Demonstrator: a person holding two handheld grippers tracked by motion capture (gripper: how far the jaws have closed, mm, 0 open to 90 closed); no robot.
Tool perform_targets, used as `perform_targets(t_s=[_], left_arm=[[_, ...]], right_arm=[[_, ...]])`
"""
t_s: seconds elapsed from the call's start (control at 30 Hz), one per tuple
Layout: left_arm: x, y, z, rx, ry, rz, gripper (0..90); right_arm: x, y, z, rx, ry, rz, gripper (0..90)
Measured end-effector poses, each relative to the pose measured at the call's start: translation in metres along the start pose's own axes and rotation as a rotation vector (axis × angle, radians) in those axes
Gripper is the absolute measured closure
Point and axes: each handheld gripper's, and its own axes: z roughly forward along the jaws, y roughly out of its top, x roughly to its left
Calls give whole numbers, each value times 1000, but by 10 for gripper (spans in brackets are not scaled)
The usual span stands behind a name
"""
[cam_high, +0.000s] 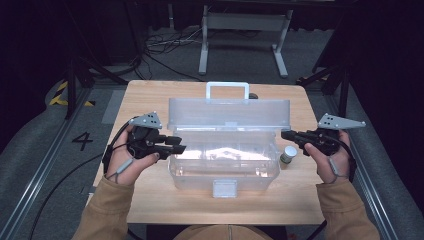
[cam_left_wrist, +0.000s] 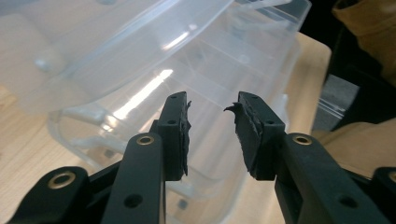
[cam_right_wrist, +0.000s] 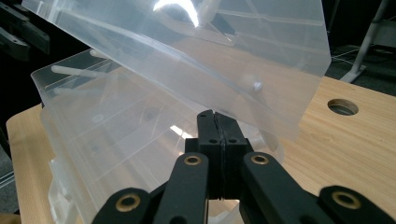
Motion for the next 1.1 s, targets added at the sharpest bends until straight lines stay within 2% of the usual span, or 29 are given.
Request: perform_targets(t_s=[0.03,0.07,0.13,0.23,0.33,0.4,0.53,0.7,0.97,1.1], left_arm=[[2,-3,2,-16,34,2,653],[3,-4,3,-28,45,3,656],[6,-7,6,-55,55,-14,689],[9,-9,8,-57,76,-31,721],[12,-9,9,-89,106,-59,737],[13,-9,10,-110,106,-93,753],[17,-9,12,-123,117,-105,789],[20,-9,13,-160,108,-160,851],[23,-8,11,-162,123,-176,893],[25,-4,10,-152,125,-176,894]], right_arm=[[0,0,0,-1,-2,-2,900],[0,0,0,-1,-1,-3,900],[0,0,0,-1,-2,-3,900],[1,-1,0,-1,-2,-3,900],[1,-2,0,-1,-2,-7,900],[2,-2,0,-2,-1,-12,900],[2,-4,0,0,2,-14,900],[4,-5,-2,4,2,-17,900],[6,-7,-3,13,0,-22,900],[9,-10,-6,26,18,-50,832]])
